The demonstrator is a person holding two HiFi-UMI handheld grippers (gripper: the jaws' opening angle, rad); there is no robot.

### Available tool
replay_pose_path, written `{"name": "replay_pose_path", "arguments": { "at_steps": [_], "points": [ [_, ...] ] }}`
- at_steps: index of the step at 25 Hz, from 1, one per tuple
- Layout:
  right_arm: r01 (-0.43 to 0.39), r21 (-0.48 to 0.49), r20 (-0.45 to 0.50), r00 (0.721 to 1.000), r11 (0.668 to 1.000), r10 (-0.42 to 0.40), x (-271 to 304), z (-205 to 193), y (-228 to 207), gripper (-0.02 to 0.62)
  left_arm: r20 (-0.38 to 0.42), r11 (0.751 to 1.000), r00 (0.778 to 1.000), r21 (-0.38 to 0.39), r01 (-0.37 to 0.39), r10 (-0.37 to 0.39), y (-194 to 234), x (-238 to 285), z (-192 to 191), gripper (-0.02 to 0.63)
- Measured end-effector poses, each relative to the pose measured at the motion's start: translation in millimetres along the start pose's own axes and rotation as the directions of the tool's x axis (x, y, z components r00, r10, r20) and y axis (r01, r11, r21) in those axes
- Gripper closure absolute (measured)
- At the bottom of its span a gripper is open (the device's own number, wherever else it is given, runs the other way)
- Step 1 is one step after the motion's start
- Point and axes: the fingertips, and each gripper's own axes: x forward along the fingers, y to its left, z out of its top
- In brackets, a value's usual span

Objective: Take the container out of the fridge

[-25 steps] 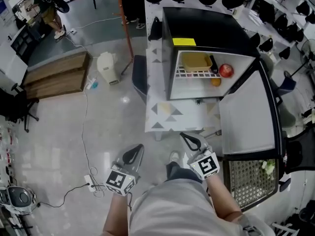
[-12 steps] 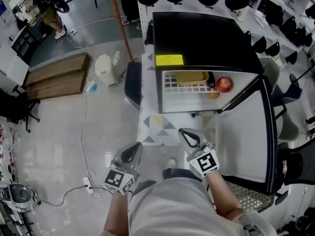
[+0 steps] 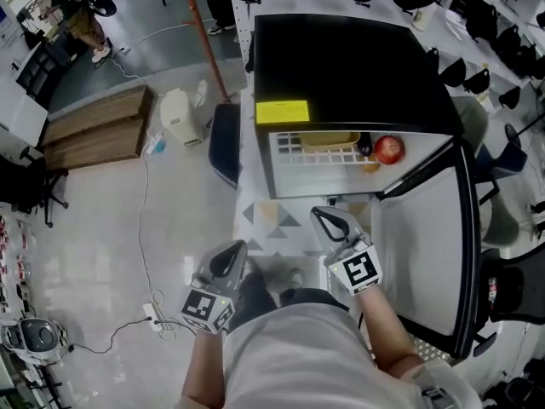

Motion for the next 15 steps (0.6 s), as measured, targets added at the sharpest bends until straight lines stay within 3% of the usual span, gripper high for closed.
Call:
{"name": "replay_pose_path", "arguments": {
  "at_steps": [10, 15],
  "points": [
    [0.084, -0.015, -0.076, 0.993, 0.996, -0.085, 48, -6, -43, 0.591, -0.023, 0.998, 0.998, 0.005, 0.055, -0.055, 44, 29, 8, 0.598],
    [0.121, -0.09, -0.124, 0.984, 0.989, -0.132, 77, -6, -63, 0.591, -0.024, 0.998, 0.998, 0.001, 0.066, -0.066, 72, 41, 16, 0.598]
  ]
}}
